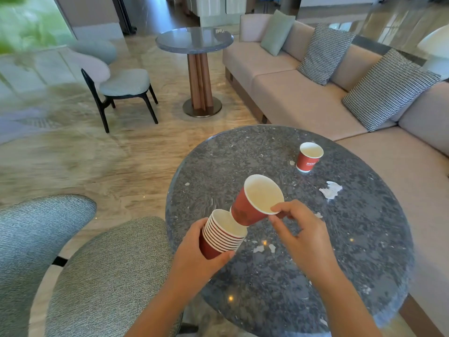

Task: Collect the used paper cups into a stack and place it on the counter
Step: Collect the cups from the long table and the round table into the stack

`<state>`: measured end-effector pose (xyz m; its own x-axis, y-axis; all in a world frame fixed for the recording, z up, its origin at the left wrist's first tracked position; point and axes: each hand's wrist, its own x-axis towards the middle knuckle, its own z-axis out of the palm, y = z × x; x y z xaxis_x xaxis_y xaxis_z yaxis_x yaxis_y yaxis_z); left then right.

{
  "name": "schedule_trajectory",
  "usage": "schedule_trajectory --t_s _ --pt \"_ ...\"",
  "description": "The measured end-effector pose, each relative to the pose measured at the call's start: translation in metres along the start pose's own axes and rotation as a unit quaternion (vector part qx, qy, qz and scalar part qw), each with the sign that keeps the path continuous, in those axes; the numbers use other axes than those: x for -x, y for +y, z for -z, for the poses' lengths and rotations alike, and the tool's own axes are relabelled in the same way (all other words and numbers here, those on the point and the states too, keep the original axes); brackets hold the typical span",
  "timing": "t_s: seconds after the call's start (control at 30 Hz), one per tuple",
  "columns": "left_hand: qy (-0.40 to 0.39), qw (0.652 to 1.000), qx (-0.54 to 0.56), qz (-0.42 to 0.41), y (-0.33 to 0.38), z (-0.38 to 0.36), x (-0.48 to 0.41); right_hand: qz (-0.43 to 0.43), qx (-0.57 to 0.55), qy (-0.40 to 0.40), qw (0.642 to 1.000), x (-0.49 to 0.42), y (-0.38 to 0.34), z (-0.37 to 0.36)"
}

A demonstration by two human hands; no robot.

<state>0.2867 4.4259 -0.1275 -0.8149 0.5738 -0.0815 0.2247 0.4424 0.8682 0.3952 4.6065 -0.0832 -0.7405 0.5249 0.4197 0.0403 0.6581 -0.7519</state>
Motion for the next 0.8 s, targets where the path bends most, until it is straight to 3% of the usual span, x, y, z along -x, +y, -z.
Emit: schedule_trajectory --t_s 0.43,0.8 --pt "-0.008 1.000 0.001 -0.027 0.005 -0.004 0.010 0.027 -0.024 -0.077 0.996 0.014 -0.024 0.008" --pt "-0.033 0.997 0.021 -0.061 0.018 0.002 0.022 -0.010 0.001 -0.057 0.998 0.033 -0.018 0.005"
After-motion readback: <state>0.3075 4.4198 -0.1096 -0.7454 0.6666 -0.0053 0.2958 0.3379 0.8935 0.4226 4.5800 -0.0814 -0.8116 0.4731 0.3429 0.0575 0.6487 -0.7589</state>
